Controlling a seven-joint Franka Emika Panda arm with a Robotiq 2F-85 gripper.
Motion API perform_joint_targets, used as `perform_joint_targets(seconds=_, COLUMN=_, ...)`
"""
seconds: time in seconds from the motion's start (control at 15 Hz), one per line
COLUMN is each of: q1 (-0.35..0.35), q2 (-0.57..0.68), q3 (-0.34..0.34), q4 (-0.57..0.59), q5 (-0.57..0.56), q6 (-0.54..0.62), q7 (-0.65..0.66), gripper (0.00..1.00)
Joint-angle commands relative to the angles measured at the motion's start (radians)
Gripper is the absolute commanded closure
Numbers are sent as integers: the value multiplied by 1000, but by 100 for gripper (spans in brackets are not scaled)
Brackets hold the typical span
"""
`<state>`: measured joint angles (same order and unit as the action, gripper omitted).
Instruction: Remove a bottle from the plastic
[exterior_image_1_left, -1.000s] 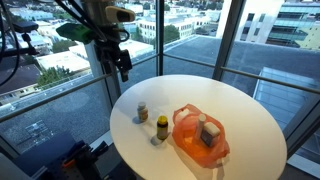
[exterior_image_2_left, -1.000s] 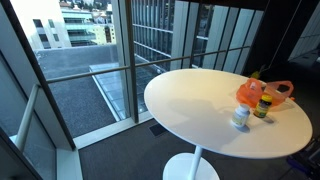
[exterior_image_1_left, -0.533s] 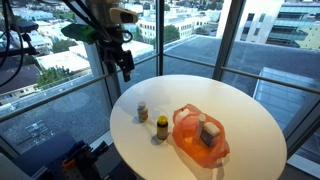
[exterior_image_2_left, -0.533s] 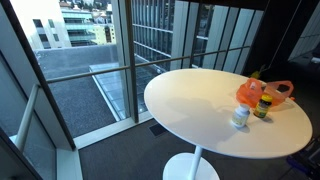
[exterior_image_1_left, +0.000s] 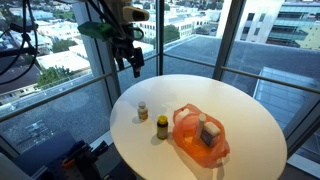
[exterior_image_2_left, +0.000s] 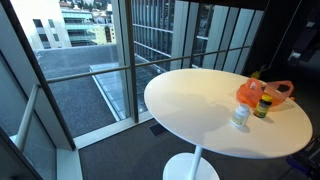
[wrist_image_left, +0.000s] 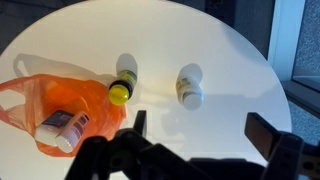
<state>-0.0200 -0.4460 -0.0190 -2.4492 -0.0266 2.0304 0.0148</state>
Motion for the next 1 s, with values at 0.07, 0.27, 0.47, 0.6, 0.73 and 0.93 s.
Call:
perform_joint_targets(seconds=0.07, q1=-26, q2=103, q3=-12, q4=99, q5=5, q6=11, q7=31, gripper=0)
perform_joint_targets(seconds=0.27, q1=-51, q2=155, q3=-33, q4=141, q5=7, q6=25, q7=47, gripper=0)
perform_joint_targets(seconds=0.47, q1=-80, q2=209, q3=-62, q4=188, q5=8, q6=33, q7=53, gripper=0)
perform_joint_targets(seconds=0.6, q1=-96, q2=245, q3=-83, q4=219, q5=12, q6=40, q7=50, gripper=0)
perform_joint_targets(seconds=0.73, q1=-110, q2=282, q3=-101, q4=247, q5=8, q6=57, q7=38, gripper=0)
perform_joint_targets(seconds=0.93, q1=-125, q2=339, q3=-124, q4=292, q5=8, q6=77, q7=21, gripper=0)
